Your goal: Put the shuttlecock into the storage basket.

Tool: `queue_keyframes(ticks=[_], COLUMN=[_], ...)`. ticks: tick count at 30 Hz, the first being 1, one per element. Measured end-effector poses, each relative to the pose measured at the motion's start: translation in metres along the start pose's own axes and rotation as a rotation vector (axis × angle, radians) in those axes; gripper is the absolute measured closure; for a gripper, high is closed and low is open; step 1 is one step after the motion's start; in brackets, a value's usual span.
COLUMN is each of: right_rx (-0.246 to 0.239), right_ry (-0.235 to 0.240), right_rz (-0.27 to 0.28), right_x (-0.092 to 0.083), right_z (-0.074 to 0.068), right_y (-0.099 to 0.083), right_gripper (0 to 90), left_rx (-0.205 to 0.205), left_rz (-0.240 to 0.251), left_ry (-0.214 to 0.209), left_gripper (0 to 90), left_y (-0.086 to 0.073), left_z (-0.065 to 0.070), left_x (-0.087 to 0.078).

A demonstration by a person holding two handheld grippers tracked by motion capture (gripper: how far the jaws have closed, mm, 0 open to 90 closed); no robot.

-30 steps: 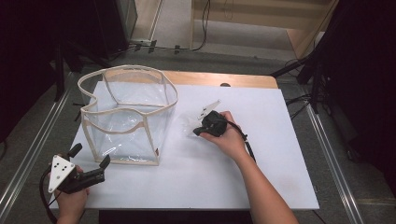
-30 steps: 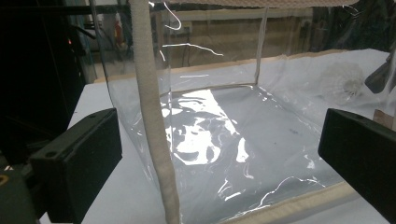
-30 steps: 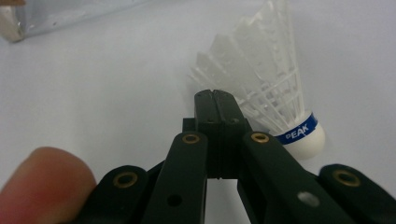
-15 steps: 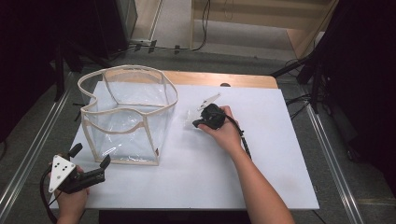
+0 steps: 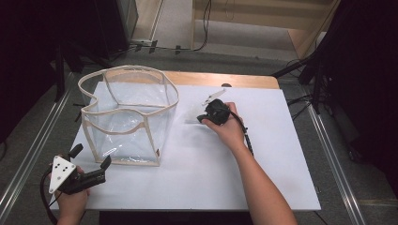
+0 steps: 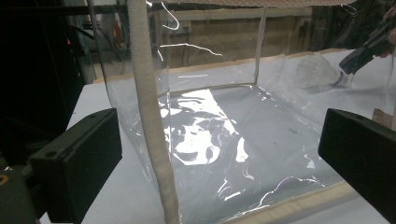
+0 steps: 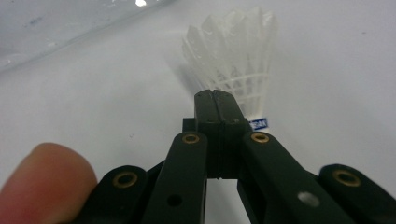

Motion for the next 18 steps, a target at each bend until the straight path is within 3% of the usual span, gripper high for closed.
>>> queue_keyframes(ticks=[5, 6, 7, 8, 9, 13, 15, 18], right_rx=[0.015, 0.017, 0.021, 0.021, 0.027, 0.042, 0.033, 0.05], right_ry=[-0.002, -0.008, -0.01, -0.01, -0.009, -0.029, -0.018, 0.002], right_rz=[0.021, 0.016, 0.013, 0.013, 0.019, 0.033, 0.025, 0.019], right_x=[-0.017, -0.02, -0.022, -0.022, -0.024, -0.025, -0.023, -0.02], right_z=[0.008, 0.01, 0.012, 0.012, 0.013, 0.015, 0.015, 0.013], right_y=[-0.002, -0.003, -0.004, -0.004, -0.004, -0.005, -0.007, -0.008], right_gripper=[87.5, 85.9, 78.0, 78.0, 66.5, 38.9, 15.8, 8.0], left_rx=[0.002, 0.002, 0.002, 0.002, 0.002, -0.001, 0.0, 0.0], left_rz=[0.0, -0.001, -0.001, -0.001, 0.0, 0.001, 0.0, 0.0], left_ry=[0.0, -0.001, -0.002, -0.002, -0.003, -0.005, -0.005, -0.006], left_gripper=[0.3, 0.3, 0.3, 0.3, 0.3, 0.3, 0.3, 0.3], left_y=[0.0, 0.0, 0.0, 0.0, 0.0, 0.0, 0.0, 0.0], left_z=[0.0, 0.0, 0.001, 0.001, 0.001, 0.0, 0.0, 0.0], left_x=[0.0, 0.0, 0.0, 0.0, 0.0, 0.0, 0.0, 0.0])
Point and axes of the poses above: each handheld gripper's, and its own axes: x roughly forward along the jaws, y roughly out of its top, z roughly to its right, the point moved 9 cm from there along x, roughly forward along the jaws, and after that the axes turned 13 degrees about -x, right-handed, at the moved point
